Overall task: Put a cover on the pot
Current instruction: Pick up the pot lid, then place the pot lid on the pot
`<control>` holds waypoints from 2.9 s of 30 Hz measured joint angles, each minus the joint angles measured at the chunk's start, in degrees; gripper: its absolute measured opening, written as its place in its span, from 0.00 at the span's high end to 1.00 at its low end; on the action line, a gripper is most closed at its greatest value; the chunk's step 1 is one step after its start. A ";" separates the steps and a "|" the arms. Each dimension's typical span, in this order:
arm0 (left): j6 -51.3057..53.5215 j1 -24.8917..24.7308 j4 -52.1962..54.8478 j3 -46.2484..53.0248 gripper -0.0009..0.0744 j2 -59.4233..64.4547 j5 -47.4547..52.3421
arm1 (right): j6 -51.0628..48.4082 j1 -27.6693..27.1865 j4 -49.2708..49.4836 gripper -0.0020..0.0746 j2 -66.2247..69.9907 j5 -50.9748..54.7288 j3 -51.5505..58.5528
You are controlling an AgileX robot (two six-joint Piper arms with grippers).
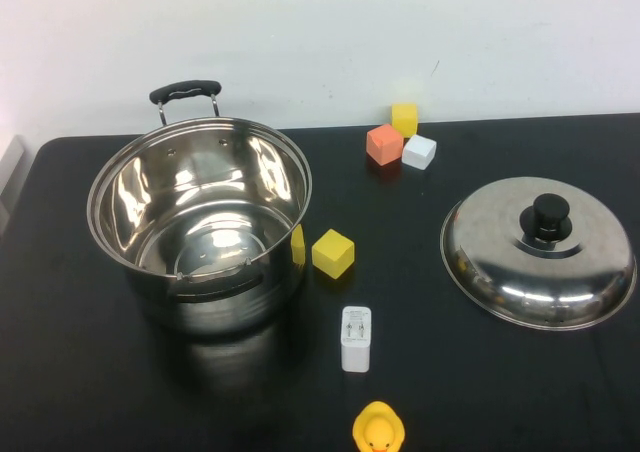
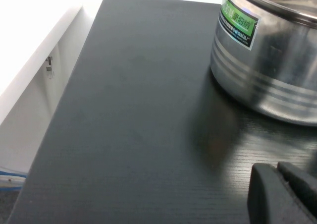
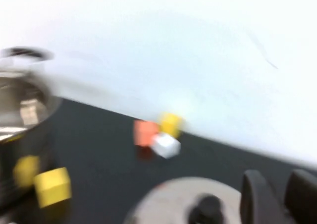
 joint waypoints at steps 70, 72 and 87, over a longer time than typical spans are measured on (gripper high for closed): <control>0.00 0.00 0.00 0.00 0.99 0.00 0.00 | 116.26 11.20 -123.44 0.51 46.12 -64.36 -18.70; 0.00 0.00 0.00 0.00 0.99 0.00 0.00 | 124.06 13.77 -131.70 0.51 45.54 -61.18 -23.20; 0.00 0.00 0.00 0.00 0.99 0.00 0.00 | 136.26 35.03 -143.38 0.51 71.54 -54.30 -58.74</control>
